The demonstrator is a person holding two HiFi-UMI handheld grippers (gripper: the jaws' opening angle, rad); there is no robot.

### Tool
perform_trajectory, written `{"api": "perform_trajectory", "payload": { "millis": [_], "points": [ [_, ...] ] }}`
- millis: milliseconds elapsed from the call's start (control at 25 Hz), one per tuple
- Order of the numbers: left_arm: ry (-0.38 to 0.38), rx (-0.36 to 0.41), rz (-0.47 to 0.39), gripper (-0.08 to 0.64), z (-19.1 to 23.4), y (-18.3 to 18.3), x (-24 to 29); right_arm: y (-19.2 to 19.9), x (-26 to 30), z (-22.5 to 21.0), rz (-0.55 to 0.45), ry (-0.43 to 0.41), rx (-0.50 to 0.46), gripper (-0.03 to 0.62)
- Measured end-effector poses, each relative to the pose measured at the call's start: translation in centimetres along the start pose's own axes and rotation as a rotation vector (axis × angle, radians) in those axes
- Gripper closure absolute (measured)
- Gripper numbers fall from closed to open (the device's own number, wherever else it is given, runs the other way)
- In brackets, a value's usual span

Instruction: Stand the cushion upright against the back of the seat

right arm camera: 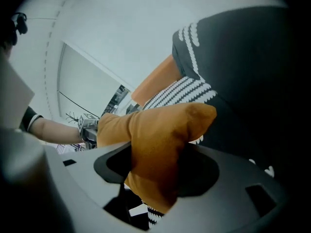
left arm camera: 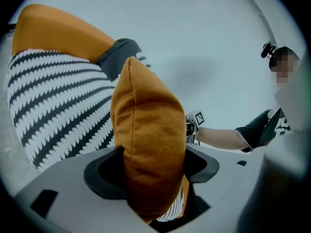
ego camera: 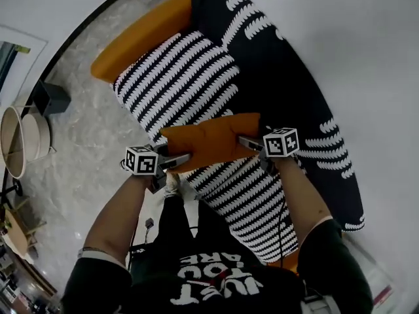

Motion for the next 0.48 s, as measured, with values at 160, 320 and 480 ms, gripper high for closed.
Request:
{"api": "perform_trajectory", "payload": {
  "millis": [160, 320, 480],
  "points": [
    [0.013, 0.155, -0.036, 0.222, -5.4, -6.7, -0.2, -6.5, -3.5, 3.3, -0.131, -0.018, -0.08, 0.314],
    [0.036, 0.3, -0.061, 0.222, -11.4, -13.0, -0.7, -12.4, -7.7, 7.3, -0.266, -0.015, -0.165, 0.314],
    [0.057, 0.422, -0.085, 0.222, -16.0, -18.7, -1.0, -17.8, -10.8, 10.6, -0.376, -0.004, -0.247, 0.314]
  ]
}}
Point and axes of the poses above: the fingertips, and each gripper's own axes: x forward along the fingers, z to its left, y out of its underside, the point moved 7 cm from there along -x, backward along the fingers, and after that the axes turned 14 degrees about -z, right-handed, at the moved point
